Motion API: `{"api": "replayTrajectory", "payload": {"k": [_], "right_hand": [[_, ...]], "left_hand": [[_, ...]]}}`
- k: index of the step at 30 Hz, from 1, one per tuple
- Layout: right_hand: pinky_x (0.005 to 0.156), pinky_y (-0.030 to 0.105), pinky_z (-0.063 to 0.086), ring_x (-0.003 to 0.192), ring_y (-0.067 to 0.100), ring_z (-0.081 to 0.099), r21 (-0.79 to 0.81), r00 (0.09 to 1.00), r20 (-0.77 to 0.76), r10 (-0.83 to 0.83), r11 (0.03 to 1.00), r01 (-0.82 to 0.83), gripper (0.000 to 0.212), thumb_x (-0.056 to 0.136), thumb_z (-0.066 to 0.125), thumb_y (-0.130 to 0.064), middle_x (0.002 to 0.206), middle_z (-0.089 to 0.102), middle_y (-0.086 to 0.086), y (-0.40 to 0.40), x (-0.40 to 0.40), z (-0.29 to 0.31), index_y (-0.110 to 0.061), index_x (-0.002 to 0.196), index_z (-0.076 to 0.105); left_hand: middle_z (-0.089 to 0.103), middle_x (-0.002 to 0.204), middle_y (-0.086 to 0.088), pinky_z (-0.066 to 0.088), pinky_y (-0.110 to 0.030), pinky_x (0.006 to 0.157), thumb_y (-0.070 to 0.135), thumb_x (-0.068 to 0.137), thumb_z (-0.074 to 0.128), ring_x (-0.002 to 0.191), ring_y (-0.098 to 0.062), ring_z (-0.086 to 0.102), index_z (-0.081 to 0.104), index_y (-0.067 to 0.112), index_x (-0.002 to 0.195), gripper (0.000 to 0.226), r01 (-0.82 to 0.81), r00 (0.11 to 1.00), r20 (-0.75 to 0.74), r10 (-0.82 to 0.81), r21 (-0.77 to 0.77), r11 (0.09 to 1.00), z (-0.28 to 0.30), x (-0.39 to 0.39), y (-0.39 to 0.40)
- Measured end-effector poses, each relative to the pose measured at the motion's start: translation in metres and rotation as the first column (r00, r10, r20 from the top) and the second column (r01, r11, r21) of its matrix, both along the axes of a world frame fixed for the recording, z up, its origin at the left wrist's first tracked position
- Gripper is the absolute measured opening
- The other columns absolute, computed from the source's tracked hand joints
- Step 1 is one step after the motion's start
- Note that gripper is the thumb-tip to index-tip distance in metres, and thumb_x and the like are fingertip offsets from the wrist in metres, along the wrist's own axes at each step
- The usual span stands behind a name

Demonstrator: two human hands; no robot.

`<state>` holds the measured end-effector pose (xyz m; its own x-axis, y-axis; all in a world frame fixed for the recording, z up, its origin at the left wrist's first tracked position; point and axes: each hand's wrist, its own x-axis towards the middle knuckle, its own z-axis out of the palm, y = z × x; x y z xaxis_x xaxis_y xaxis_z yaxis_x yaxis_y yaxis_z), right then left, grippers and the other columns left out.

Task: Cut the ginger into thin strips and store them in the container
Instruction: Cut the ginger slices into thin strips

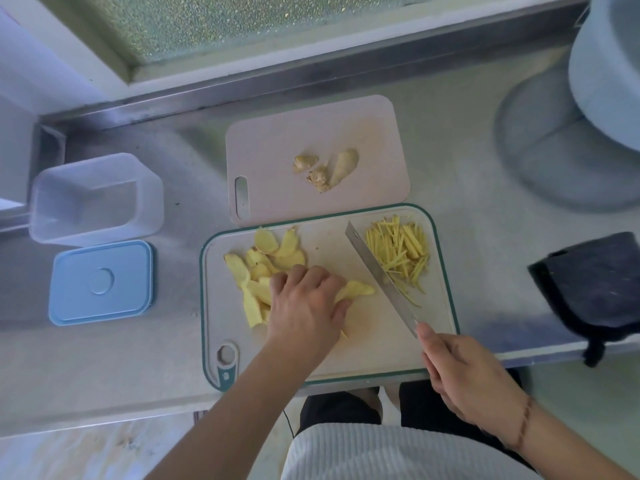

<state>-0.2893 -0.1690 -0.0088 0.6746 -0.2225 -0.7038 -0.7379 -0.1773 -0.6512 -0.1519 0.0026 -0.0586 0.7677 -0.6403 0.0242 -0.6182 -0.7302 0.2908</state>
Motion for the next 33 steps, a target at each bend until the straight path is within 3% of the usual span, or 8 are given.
{"api": "replayTrajectory", "payload": {"k": [4,7,12,16,21,26,31,33], "right_hand": [[0.038,0.012,0.027,0.031,0.006,0.034,-0.015,1.000,0.006,0.009,1.000,-0.008,0.060,0.085,0.030,-0.063,0.037,0.033,-0.006,-0.001,0.000,0.000,-0.013,0.053,0.038],[0.038,0.012,0.028,0.031,0.005,0.034,-0.009,1.000,0.011,0.008,1.000,-0.008,0.059,0.085,0.030,-0.062,0.036,0.034,-0.006,-0.001,-0.001,0.001,-0.013,0.052,0.038],[0.035,0.013,0.029,0.028,0.005,0.033,0.040,1.000,-0.015,0.005,0.999,-0.005,0.058,0.086,0.031,-0.058,0.037,0.033,-0.006,-0.001,0.002,0.005,-0.010,0.056,0.040],[0.034,0.012,0.030,0.028,0.005,0.033,0.050,1.000,-0.012,0.028,0.998,-0.027,0.057,0.089,0.031,-0.056,0.037,0.032,-0.006,-0.002,0.005,0.008,-0.010,0.057,0.038],[0.041,0.016,0.028,0.033,0.007,0.031,-0.030,0.996,0.056,0.073,0.997,-0.071,0.062,0.085,0.029,-0.064,0.038,0.030,-0.006,0.001,0.004,0.006,-0.009,0.057,0.038],[0.044,0.017,0.025,0.036,0.007,0.029,-0.076,0.994,0.031,0.108,0.992,-0.105,0.061,0.084,0.030,-0.065,0.041,0.028,-0.005,0.003,-0.007,0.004,-0.011,0.057,0.036],[0.045,0.021,0.026,0.038,0.008,0.028,-0.106,0.994,0.010,0.108,0.989,-0.106,0.060,0.082,0.031,-0.066,0.043,0.027,-0.004,0.000,-0.011,0.004,-0.012,0.058,0.035],[0.047,0.023,0.028,0.039,0.007,0.030,-0.118,0.993,0.006,0.119,0.986,-0.117,0.060,0.081,0.030,-0.067,0.044,0.029,-0.004,0.000,-0.009,0.004,-0.012,0.057,0.036]], "left_hand": [[0.066,0.090,0.009,0.028,-0.035,0.077,0.020,0.080,0.074,0.084,-0.023,0.060,0.074,0.026,0.089,0.011,-0.010,1.000,-0.026,0.006,-0.128,0.992,-0.004,-0.001,-0.002],[0.068,0.096,0.008,0.034,-0.035,0.079,0.026,0.089,0.059,0.090,-0.022,0.061,0.077,0.026,0.095,0.019,0.064,0.997,-0.028,-0.070,-0.171,0.983,-0.009,0.001,-0.004],[0.066,0.093,0.005,0.032,-0.033,0.076,0.025,0.087,0.060,0.083,-0.022,0.060,0.075,0.024,0.096,0.017,0.135,0.988,-0.054,-0.143,-0.134,0.982,-0.011,0.001,-0.016],[0.063,0.075,0.005,0.044,-0.037,0.073,0.023,0.077,0.077,0.072,-0.024,0.061,0.071,0.020,0.079,0.007,0.014,0.989,-0.150,-0.019,-0.038,0.999,-0.004,-0.005,-0.022],[0.065,0.066,0.002,0.040,-0.039,0.083,0.034,0.094,0.056,0.074,-0.025,0.059,0.070,0.017,0.070,0.033,-0.259,0.926,-0.242,0.289,0.148,0.955,0.015,-0.010,-0.019],[0.055,0.049,0.005,0.028,-0.040,0.074,0.030,0.083,0.070,0.066,-0.025,0.054,0.053,0.020,0.048,0.040,-0.195,0.974,-0.059,0.218,0.266,0.944,0.019,-0.026,-0.024],[0.056,0.059,0.007,0.027,-0.040,0.073,0.040,0.090,0.045,0.071,-0.022,0.053,0.058,0.022,0.057,0.040,-0.116,0.993,-0.005,0.119,0.194,0.974,0.011,-0.031,-0.012],[0.058,0.068,0.008,0.026,-0.037,0.073,0.041,0.088,0.050,0.074,-0.022,0.054,0.061,0.022,0.067,0.031,-0.048,0.998,0.044,0.044,0.104,0.993,0.004,-0.030,-0.001]]}}
